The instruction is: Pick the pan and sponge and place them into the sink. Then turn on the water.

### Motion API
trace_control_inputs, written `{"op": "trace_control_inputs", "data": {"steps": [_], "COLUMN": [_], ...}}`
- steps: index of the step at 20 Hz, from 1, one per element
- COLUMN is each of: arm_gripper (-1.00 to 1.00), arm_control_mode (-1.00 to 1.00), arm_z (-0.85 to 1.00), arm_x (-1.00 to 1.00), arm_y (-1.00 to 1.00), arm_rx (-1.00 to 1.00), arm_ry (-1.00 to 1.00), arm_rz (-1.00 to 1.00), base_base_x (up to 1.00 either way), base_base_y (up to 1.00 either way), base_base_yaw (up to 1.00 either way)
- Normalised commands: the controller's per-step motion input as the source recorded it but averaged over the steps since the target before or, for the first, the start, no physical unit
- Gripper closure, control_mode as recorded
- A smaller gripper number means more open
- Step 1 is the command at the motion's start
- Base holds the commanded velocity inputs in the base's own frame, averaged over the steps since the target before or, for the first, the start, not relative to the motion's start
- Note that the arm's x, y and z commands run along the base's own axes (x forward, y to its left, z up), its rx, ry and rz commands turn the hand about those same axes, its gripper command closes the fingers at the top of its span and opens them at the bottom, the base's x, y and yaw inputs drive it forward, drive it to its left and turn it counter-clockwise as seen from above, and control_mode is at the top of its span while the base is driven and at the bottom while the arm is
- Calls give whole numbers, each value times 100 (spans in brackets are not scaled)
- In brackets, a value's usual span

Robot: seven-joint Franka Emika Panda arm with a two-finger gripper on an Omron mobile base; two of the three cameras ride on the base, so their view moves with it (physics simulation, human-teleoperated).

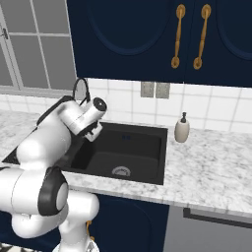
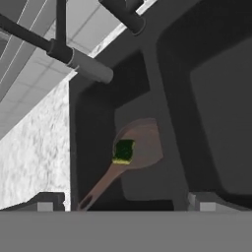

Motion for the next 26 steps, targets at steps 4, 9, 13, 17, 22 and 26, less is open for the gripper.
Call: {"op": "trace_control_inputs", "data": {"steps": [4,9,13,17,22,26], "arm_gripper": [-100,-100,-100,-100,-100,-100], "arm_control_mode": [-100,-100,-100,-100,-100,-100], "arm_z": [-4,-17,-29,-23,-5,-4], "arm_x": [18,10,22,52,19,30], "arm_y": [-54,-36,0,-3,-4,11], "arm_rx": [2,0,13,8,1,4], "arm_ry": [0,-2,-18,-21,-3,0], "arm_rz": [0,1,9,1,0,0], "base_base_x": [0,0,0,0,0,0], "base_base_y": [0,0,0,0,0,0], "base_base_yaw": [0,0,0,0,0,0]}}
